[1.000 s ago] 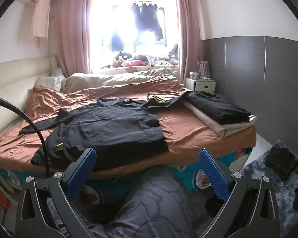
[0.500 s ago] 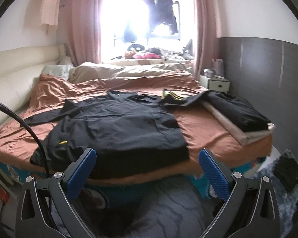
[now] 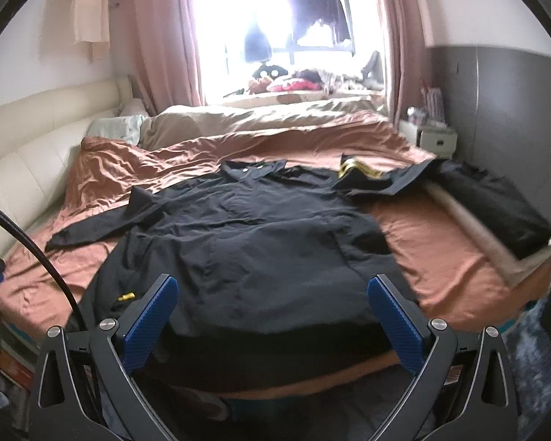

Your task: Fold large clothes

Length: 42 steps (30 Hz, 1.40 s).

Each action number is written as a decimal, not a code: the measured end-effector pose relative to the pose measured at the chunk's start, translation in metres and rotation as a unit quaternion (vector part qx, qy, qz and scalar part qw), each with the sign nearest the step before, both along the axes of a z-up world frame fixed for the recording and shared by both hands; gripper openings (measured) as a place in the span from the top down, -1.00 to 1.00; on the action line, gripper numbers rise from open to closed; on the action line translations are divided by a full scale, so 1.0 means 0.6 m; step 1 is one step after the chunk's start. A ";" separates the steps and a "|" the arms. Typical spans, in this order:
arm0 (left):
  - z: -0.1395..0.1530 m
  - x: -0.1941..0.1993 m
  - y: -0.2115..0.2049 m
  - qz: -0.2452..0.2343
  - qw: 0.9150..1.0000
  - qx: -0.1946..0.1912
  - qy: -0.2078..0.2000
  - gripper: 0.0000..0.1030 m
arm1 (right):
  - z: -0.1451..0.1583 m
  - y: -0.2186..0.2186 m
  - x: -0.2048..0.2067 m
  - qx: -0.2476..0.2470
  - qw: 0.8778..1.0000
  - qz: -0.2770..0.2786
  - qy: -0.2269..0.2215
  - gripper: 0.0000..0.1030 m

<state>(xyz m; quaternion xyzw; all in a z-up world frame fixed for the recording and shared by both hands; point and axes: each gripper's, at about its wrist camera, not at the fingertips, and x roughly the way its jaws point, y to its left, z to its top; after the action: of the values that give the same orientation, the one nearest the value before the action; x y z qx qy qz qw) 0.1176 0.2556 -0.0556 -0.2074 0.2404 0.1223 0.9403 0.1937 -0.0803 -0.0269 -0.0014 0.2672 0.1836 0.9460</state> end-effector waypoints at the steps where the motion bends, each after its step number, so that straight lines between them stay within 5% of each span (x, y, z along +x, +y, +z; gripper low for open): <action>1: -0.001 0.007 0.012 0.004 1.000 -0.002 0.002 -0.92 | 0.003 0.005 0.013 0.002 1.000 -0.001 0.002 -1.00; 11: -0.025 0.077 0.133 0.039 0.998 -0.028 0.030 -0.72 | 0.008 0.082 0.116 -0.003 1.000 0.017 0.022 -1.00; 20: -0.063 0.130 0.278 0.089 0.992 -0.069 0.053 -0.42 | 0.021 0.176 0.220 -0.023 0.996 0.075 0.031 -0.74; 24: -0.086 0.148 0.345 0.113 0.988 -0.090 0.060 -0.35 | 0.018 0.213 0.267 -0.032 0.995 0.090 0.034 -0.52; 42: -0.207 0.238 0.578 0.195 0.957 -0.186 0.112 -0.21 | -0.033 0.385 0.443 -0.069 0.986 0.128 0.078 -0.29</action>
<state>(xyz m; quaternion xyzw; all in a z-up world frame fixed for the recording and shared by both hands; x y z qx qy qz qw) 0.2605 0.6023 -0.1800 -0.4063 0.3171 0.2791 0.8102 0.4594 0.1505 -0.0467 -0.0866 0.3500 0.2839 0.8885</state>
